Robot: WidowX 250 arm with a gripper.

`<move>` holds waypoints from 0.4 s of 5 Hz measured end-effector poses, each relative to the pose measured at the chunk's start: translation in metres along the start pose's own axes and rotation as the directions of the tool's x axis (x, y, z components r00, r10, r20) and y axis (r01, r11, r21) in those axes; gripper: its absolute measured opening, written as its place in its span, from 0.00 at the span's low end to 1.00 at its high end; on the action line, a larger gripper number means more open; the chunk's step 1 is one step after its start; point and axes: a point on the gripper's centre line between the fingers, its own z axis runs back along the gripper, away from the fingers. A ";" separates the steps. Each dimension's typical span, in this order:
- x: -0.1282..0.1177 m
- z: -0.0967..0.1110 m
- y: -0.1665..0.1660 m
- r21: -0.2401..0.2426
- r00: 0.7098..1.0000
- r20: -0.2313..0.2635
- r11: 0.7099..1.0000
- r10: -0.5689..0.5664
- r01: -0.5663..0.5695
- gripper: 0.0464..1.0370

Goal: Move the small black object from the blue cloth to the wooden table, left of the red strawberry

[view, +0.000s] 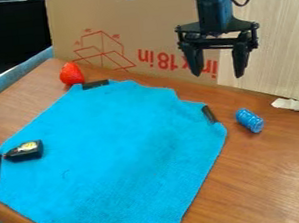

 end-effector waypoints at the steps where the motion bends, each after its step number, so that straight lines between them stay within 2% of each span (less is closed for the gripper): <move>1: -0.007 -0.017 0.004 0.009 0.999 -0.046 1.000 -0.007 0.007 0.96; 2: -0.032 -0.026 0.050 0.017 0.988 -0.090 0.992 -0.123 0.125 0.96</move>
